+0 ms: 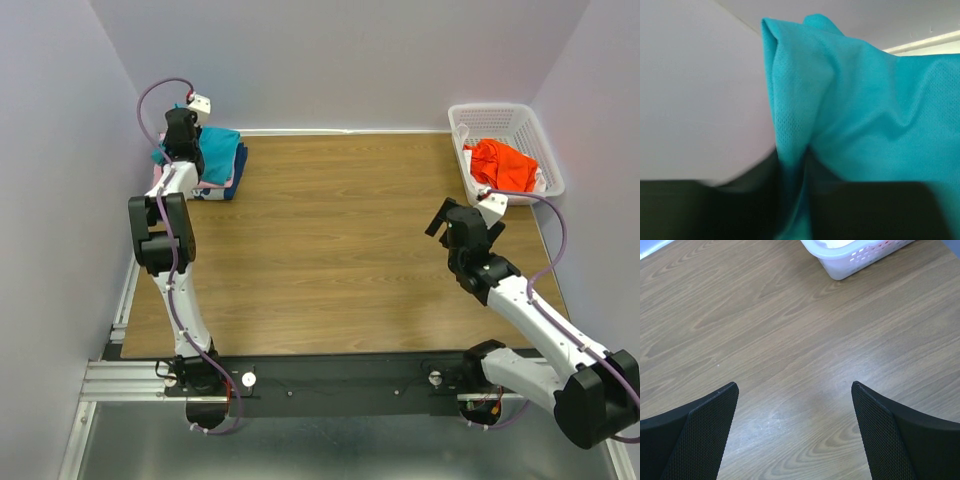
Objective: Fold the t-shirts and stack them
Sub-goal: Neatly place the folded tshirt to the corner, then reset both grippers
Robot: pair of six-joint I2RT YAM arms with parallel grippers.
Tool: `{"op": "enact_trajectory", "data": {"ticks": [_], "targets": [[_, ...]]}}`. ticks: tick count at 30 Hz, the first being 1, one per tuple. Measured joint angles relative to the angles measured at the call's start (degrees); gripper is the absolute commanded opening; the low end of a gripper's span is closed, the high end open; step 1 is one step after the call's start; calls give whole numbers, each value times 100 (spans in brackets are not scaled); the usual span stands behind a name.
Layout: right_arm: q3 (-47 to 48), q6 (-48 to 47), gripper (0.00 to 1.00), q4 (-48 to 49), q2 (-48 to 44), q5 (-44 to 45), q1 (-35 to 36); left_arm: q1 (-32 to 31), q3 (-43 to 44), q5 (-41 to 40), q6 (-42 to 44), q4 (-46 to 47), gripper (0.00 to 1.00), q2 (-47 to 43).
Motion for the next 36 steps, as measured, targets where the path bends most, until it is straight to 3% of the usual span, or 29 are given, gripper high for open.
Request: {"op": "enact_trajectory", "data": {"ticks": [1,13,20,25,28,32,36], "targets": [[2,-4,100,0,7,0,0,4,26,-4,-26,-24,98,20],[2,-46,100,-4,-125,-2,0,103,122,-79,-525,-247,98,-120],[2,-48,100,-4,-326,-61,0,105,122,557,-1526,-501,98,-1141],[0,7,100,-11,-435,-317,0,-87,50,922,-2496,-444,98,-2361],[-26,98,100,-9,-529,-518,0,-505,-542,957,-3042,-343,98,-3211],[-170,321,100,-4,-636,-778,0,-1596,-1679,800,-3639,-61,98,-4334],[-428,474,100,-20,-715,-1121,0,-2315,-3838,857,-4511,455,98,-5788]]}}
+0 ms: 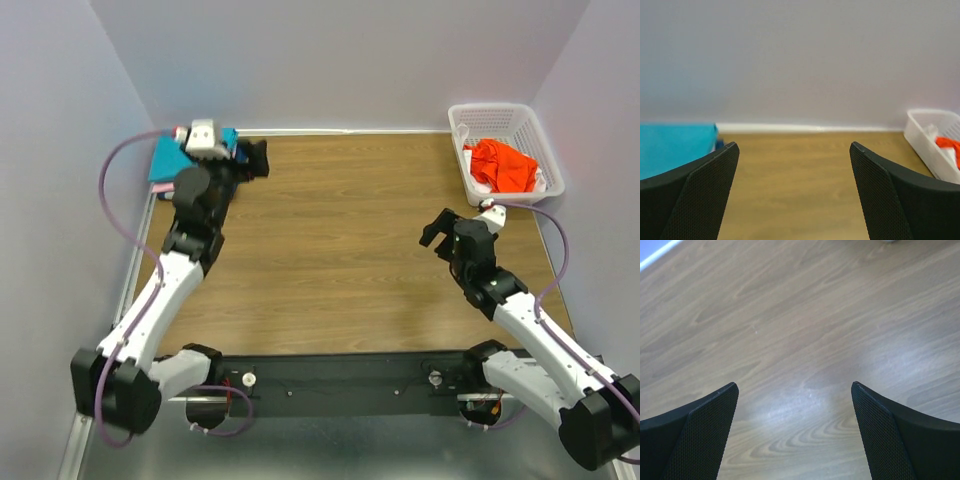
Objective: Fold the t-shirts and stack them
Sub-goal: Reset both grippers
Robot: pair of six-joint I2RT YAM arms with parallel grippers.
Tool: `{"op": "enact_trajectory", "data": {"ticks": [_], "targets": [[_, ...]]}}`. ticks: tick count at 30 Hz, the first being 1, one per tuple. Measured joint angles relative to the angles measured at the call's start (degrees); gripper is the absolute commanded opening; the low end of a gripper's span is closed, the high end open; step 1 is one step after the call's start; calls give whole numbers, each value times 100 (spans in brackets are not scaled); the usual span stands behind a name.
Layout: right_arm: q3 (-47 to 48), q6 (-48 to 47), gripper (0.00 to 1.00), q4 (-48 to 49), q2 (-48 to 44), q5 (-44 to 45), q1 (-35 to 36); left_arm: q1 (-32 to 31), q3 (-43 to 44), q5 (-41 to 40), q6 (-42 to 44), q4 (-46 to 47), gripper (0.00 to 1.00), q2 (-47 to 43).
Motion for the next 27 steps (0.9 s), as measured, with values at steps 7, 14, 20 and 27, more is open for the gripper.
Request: {"op": "enact_trajectory", "data": {"ticks": [7,14,20,27], "targets": [[-317,173,100,-22,-192,-348,0,-503,-2754,-273,-1161,645,98,-1742],[-553,376,100,-20,-444,-275,0,-577,-3254,-376,-1985,678,98,-1467],[-732,450,100,-26,-433,-107,0,-588,-3130,-586,-2092,446,98,-702],[-737,450,100,-26,-372,48,0,-588,-2859,-800,-2046,284,98,-553]]}}
